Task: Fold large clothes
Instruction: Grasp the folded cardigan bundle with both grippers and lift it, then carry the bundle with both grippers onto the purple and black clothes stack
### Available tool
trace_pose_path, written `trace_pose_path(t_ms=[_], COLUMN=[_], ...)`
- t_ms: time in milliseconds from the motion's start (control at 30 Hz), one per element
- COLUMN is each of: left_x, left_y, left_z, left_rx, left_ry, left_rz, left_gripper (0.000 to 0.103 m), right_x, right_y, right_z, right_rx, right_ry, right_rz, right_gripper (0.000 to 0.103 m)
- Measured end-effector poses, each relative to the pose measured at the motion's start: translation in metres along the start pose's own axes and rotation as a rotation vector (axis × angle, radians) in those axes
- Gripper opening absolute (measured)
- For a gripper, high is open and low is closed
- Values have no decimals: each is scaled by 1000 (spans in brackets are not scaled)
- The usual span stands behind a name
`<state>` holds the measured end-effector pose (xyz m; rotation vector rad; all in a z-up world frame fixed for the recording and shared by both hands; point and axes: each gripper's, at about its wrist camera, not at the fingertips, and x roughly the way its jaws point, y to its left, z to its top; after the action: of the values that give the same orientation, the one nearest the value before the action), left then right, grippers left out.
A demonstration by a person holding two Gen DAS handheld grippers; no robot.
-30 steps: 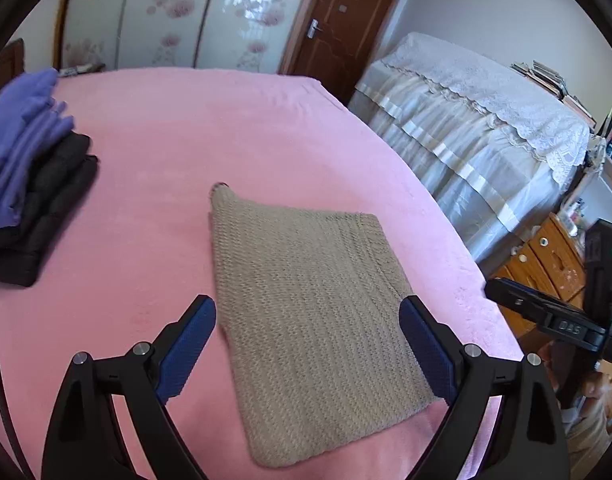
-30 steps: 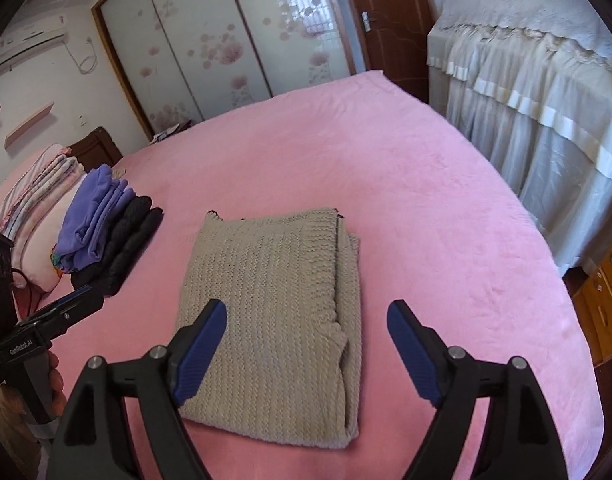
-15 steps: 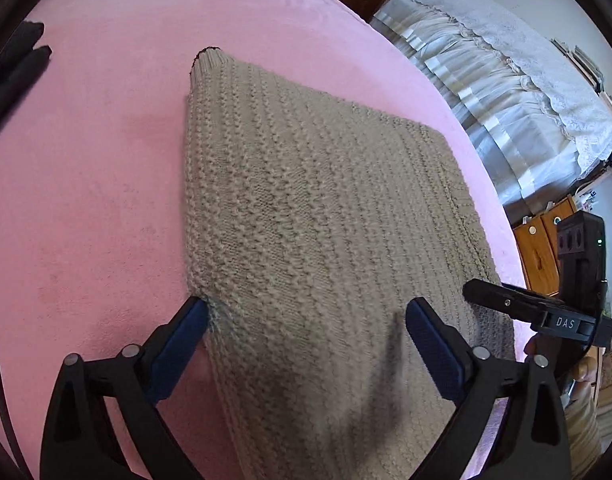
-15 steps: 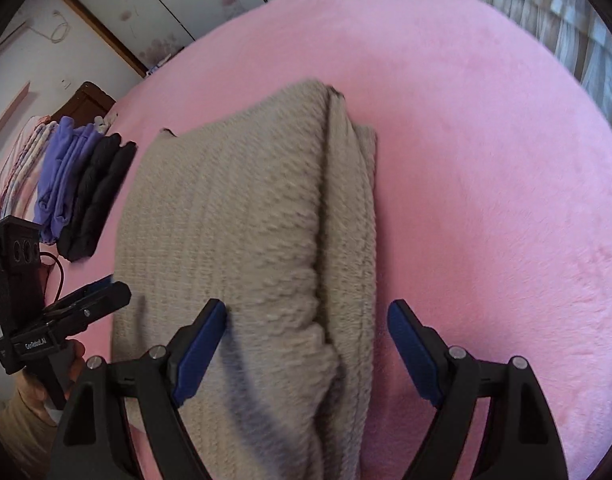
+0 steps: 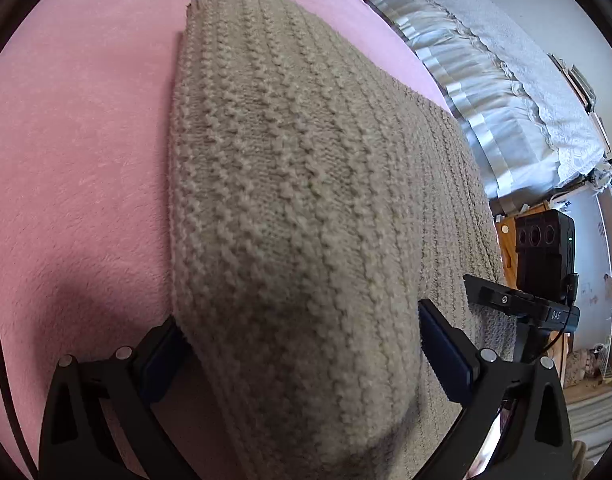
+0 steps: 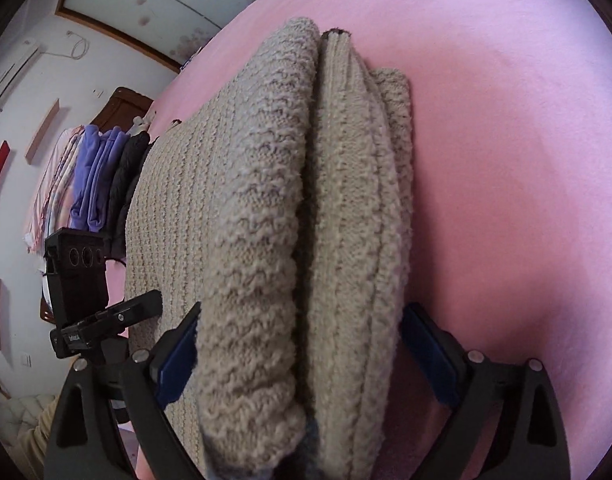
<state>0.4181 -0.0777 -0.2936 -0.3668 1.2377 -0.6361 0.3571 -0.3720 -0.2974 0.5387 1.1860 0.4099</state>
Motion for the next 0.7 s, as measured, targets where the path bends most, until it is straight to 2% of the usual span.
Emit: trace_pose_path(t_ms=[67, 100, 133, 167, 233, 333, 533, 700], left_x=[1, 4, 6, 5, -1, -17, -57, -122], left_y=[0, -3, -6, -8, -13, -24, -42, -49], left_z=[3, 5, 8, 8, 7, 3, -19, -62], left_rx=[6, 14, 23, 26, 32, 53, 67, 70], left_ry=[8, 6, 5, 4, -7, -26, -39, -46], left_rz=[4, 10, 8, 13, 15, 20, 23, 21], left_gripper=[103, 97, 88, 85, 71, 57, 53, 53], right_x=[4, 5, 6, 8, 6, -2, -32, -56], right_y=[3, 5, 6, 7, 6, 16, 46, 87], right_z=[3, 3, 4, 4, 2, -5, -36, -85], right_rx=[-29, -41, -47, -46, -42, -66, -86, -101], right_ry=[7, 9, 13, 16, 14, -15, -83, -79], right_rz=[11, 20, 32, 55, 80, 77, 89, 105], right_gripper=[94, 87, 79, 75, 62, 55, 52, 51])
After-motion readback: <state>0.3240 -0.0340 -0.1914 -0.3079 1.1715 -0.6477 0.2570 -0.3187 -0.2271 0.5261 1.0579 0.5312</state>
